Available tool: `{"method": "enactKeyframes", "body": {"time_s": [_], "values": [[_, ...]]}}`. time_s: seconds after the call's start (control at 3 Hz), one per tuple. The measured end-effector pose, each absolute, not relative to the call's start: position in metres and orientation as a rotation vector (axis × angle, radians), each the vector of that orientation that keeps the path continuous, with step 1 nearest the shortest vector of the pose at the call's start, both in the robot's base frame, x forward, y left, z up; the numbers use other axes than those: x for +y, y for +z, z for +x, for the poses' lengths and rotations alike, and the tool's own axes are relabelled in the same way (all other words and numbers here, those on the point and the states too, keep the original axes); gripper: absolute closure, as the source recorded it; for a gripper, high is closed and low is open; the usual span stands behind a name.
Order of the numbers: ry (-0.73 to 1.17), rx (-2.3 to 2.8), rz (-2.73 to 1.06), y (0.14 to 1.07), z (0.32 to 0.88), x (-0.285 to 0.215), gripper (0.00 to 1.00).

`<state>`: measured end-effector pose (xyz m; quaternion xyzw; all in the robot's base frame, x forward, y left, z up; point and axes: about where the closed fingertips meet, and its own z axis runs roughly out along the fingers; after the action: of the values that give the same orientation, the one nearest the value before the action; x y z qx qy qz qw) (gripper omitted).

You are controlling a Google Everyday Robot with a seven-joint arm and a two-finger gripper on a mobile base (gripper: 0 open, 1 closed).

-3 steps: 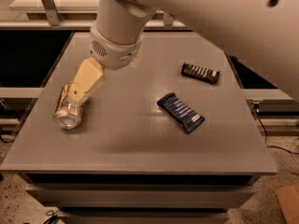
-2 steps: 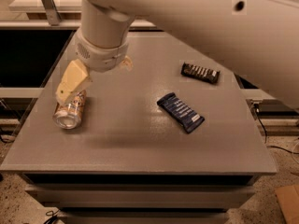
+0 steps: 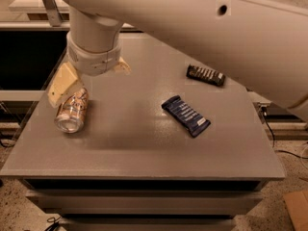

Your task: Place orange can upright

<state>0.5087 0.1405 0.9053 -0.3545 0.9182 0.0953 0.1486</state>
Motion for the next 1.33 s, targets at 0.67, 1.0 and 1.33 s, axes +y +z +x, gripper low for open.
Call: {"method": "enactKeyframes", "body": {"time_s": [0.67,1.0,1.33], "values": [[0.215,2.686,-0.873,0.903,0.506,0.155,0.0],[0.19,2.725,-0.769,0.902,0.51,0.168,0.0],[0.193,2.772,-0.663,0.895,0.519,0.184,0.0]]}}
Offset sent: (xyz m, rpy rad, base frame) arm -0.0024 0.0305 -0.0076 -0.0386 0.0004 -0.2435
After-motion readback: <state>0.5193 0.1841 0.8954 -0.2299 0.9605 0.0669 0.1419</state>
